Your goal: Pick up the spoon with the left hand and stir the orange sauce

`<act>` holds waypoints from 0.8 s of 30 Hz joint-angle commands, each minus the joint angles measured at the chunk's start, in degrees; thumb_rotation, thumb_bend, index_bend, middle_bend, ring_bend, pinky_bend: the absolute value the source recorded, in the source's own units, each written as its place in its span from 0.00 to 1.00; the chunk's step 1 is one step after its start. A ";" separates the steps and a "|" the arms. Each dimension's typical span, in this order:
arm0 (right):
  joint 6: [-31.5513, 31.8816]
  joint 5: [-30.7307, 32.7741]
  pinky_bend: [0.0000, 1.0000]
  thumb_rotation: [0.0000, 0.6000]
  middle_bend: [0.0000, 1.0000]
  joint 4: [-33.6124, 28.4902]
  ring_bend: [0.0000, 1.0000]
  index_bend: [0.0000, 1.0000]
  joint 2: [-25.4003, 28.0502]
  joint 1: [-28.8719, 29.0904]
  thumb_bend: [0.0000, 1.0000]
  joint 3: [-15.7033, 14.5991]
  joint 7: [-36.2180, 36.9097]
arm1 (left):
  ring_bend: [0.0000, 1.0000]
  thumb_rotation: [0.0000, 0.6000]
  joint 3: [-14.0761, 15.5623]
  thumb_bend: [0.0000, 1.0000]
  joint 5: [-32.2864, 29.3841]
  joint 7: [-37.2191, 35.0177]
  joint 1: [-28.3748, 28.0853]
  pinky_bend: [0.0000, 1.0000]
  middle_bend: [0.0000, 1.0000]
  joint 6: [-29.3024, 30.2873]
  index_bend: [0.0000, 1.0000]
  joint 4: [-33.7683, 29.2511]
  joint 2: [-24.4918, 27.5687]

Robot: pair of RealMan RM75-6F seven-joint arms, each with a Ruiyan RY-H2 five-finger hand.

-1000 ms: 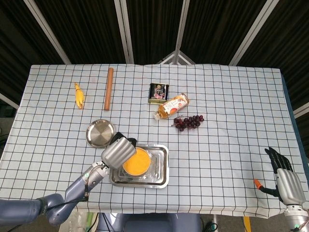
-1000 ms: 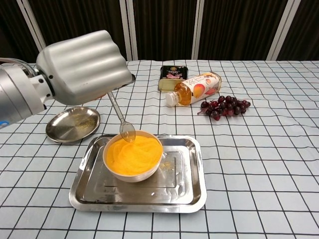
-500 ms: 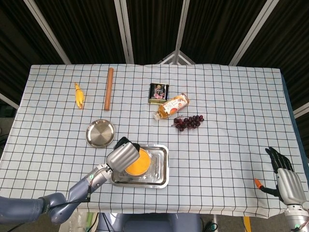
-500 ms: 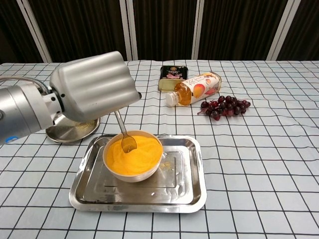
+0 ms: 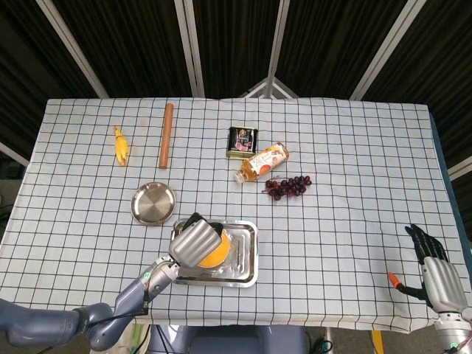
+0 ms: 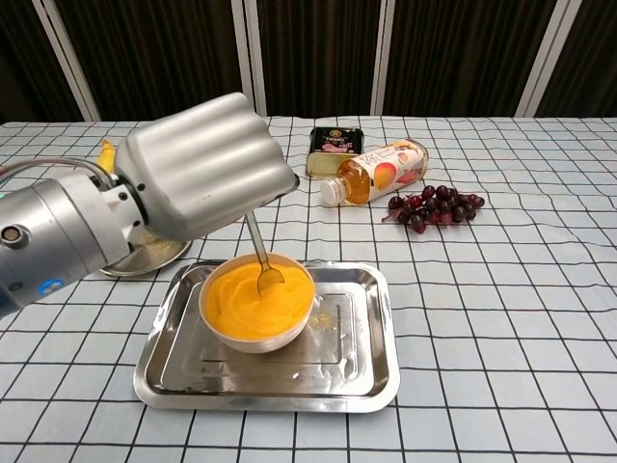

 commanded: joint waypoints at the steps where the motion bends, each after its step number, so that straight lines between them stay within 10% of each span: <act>1: 0.01 -0.01 0.00 1.00 0.00 -0.02 0.00 0.00 0.00 0.02 0.32 0.03 0.02 | 0.98 1.00 -0.21 0.76 0.27 0.36 -0.14 0.97 0.99 -0.04 0.82 -0.55 0.34; 24: -0.12 0.15 0.00 1.00 0.00 -0.13 0.00 0.00 0.00 0.04 0.32 0.04 -0.01 | 0.98 1.00 0.63 0.75 5.04 2.48 -2.91 0.97 0.99 -5.54 0.82 -9.65 10.39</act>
